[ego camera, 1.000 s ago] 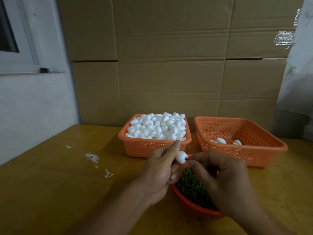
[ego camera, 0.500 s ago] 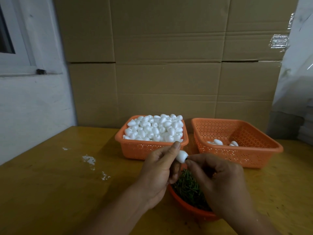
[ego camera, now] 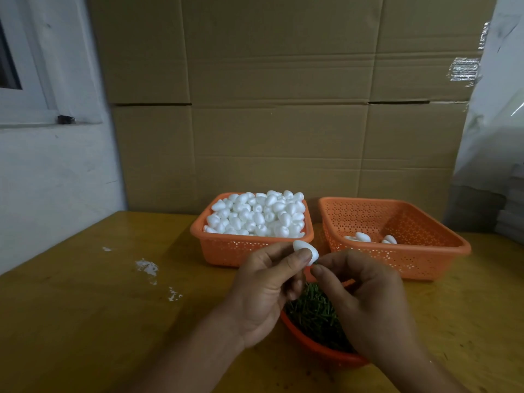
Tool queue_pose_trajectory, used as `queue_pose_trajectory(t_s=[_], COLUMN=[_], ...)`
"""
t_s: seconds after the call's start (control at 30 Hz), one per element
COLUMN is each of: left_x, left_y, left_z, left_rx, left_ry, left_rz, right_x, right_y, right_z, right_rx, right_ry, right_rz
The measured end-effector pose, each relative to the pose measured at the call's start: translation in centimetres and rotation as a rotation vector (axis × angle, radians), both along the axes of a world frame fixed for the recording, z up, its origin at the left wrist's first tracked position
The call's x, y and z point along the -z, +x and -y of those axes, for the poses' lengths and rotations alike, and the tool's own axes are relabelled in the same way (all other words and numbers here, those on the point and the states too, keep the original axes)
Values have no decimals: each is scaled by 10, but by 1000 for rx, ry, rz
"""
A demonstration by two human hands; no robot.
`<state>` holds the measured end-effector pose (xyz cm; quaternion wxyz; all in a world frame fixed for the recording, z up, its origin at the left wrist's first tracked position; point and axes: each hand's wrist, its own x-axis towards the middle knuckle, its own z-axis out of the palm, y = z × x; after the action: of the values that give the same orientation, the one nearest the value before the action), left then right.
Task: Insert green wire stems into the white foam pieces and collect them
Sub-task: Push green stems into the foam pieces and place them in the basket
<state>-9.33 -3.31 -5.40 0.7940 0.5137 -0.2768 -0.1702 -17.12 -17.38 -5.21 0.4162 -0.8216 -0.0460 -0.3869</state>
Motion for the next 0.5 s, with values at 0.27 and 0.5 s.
queue_pose_trajectory(t_s=[0.27,0.5], left_x=[1,5], left_y=[-3,-3], left_z=[2,1], left_rx=[-165,-229], left_ry=[84,188], left_rz=[212,448], right_x=[-1,0], right_y=[0,1], right_z=[-1,-2], right_rx=[-33,-57], right_ry=[82,138], right_rz=[8,-11])
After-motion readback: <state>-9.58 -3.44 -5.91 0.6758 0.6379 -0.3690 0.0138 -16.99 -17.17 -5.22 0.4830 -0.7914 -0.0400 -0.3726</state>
